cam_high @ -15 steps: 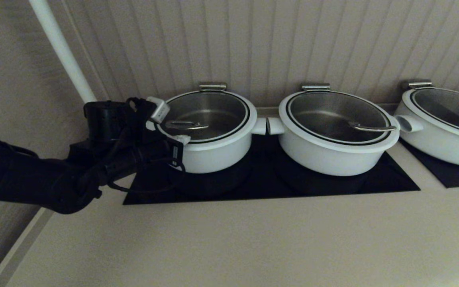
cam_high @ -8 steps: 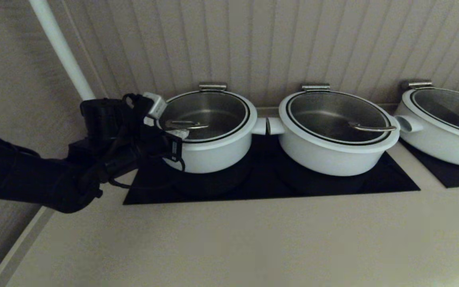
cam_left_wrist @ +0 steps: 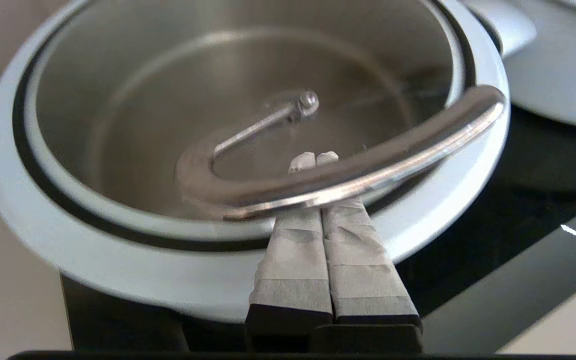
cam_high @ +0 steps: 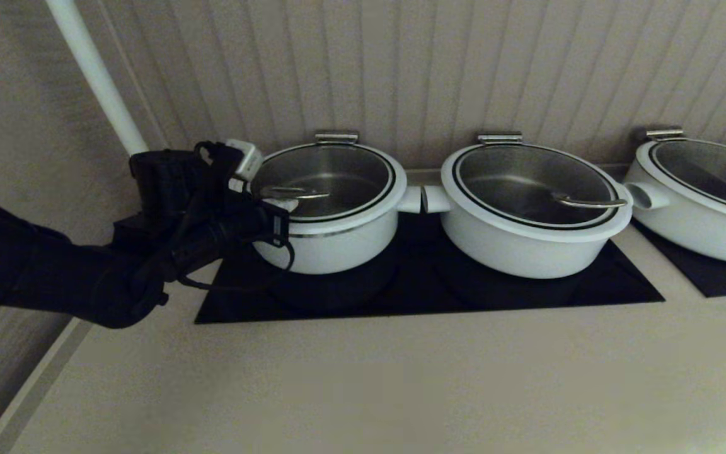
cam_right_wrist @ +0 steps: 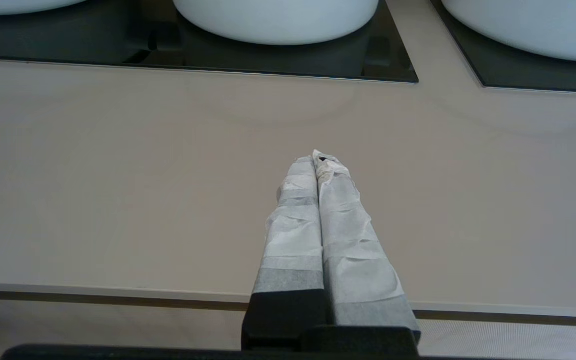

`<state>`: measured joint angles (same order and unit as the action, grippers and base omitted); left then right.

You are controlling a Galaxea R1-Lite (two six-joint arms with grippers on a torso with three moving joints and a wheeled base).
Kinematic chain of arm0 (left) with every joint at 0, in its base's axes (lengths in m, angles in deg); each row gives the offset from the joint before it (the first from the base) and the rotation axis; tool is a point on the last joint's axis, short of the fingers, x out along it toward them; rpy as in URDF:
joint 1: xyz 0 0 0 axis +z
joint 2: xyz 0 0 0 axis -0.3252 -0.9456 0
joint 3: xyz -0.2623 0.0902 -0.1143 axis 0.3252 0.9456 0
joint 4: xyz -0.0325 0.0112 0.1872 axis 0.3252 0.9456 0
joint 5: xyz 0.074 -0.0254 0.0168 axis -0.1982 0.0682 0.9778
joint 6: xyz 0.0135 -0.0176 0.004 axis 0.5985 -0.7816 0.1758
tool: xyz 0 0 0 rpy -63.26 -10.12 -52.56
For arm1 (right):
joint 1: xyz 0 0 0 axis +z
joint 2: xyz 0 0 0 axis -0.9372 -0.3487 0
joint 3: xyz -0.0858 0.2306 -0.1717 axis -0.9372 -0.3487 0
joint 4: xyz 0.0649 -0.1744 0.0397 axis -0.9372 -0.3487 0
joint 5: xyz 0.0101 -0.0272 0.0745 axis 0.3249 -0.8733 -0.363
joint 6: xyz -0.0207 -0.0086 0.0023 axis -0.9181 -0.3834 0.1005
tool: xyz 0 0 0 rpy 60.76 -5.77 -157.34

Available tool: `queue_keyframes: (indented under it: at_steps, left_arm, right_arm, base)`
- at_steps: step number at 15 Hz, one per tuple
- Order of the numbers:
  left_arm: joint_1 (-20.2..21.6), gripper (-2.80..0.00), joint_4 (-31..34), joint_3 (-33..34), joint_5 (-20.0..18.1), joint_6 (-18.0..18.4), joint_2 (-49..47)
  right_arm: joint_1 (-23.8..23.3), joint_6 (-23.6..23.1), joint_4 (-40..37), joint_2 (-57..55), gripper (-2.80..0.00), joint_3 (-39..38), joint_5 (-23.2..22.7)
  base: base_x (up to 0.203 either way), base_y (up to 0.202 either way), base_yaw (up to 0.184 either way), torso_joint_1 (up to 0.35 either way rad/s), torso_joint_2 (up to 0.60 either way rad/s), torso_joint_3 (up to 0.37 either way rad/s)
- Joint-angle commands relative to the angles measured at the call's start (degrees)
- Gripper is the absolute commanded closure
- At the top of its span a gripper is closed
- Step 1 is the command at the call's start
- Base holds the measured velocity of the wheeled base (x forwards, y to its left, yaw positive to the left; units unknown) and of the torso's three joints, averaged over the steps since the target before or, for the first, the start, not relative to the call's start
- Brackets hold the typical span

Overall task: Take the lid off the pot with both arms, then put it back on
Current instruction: Open the food pot lid a small opening with the left arm

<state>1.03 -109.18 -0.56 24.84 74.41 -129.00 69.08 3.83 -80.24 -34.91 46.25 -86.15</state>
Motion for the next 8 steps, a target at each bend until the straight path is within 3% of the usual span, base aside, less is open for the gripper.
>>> queue_keyframes:
  at_steps: [1,8]
  left_arm:
    - [0.1,0.0,-0.4,-1.6,0.0,0.0,-0.6]
    - [0.9,0.0,-0.3,-2.6,-0.1,0.3,-0.5]
  right_arm:
    - [0.0,0.0,0.0,-0.1,0.0,0.0,0.0]
    - [0.0,0.0,0.0,-0.1,0.0,0.0,0.0]
  base:
    - [0.0,0.0,0.0,0.0,0.0,0.0]
    - [0.0,0.0,0.0,0.0,0.0,0.0]
